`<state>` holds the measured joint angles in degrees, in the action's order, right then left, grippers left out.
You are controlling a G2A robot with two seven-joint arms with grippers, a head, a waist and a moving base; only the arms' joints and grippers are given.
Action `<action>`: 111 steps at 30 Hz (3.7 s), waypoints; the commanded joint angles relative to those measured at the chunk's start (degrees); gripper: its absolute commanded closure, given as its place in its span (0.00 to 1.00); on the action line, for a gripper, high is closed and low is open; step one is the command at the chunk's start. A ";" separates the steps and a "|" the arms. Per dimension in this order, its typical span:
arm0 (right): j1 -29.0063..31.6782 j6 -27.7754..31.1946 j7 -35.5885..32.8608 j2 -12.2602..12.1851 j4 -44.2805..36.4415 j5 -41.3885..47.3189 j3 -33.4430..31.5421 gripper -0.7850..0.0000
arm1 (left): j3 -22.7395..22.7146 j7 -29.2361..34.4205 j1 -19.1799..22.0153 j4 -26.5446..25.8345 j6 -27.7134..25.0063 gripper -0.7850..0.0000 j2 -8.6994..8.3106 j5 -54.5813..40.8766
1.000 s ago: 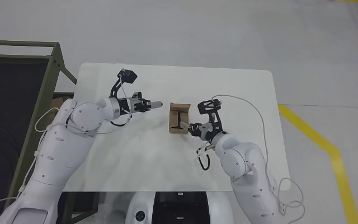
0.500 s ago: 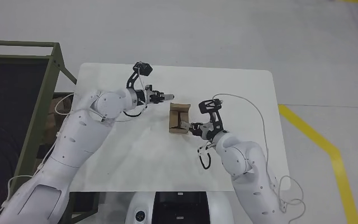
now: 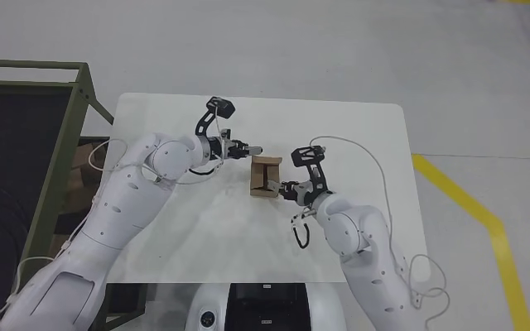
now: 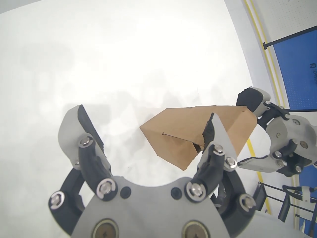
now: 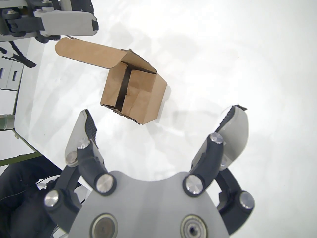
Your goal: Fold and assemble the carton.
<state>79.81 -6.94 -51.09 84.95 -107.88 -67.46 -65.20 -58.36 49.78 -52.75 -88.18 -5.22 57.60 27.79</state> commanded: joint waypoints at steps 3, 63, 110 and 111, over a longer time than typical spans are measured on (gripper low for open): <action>-0.65 -0.69 -0.77 -0.04 0.36 0.15 0.32 0.00 | -0.29 0.11 -0.78 -0.97 -0.71 0.00 -0.10 0.87; -1.24 -1.82 1.56 -1.00 1.44 -19.67 8.71 0.00 | 0.53 0.79 -4.16 -1.54 -5.58 0.00 0.72 8.56; -9.66 16.38 -8.73 -0.30 4.28 -33.87 16.26 0.15 | 0.03 1.75 -4.61 -0.99 -7.22 0.00 1.38 9.80; -9.79 16.45 -8.87 -0.24 4.46 -33.97 16.40 0.15 | 0.03 1.83 -4.60 -0.93 -7.17 0.00 1.40 9.78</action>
<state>70.14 9.47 -59.82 84.65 -103.60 -101.38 -48.90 -58.33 51.56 -57.36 -89.16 -12.44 58.98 37.59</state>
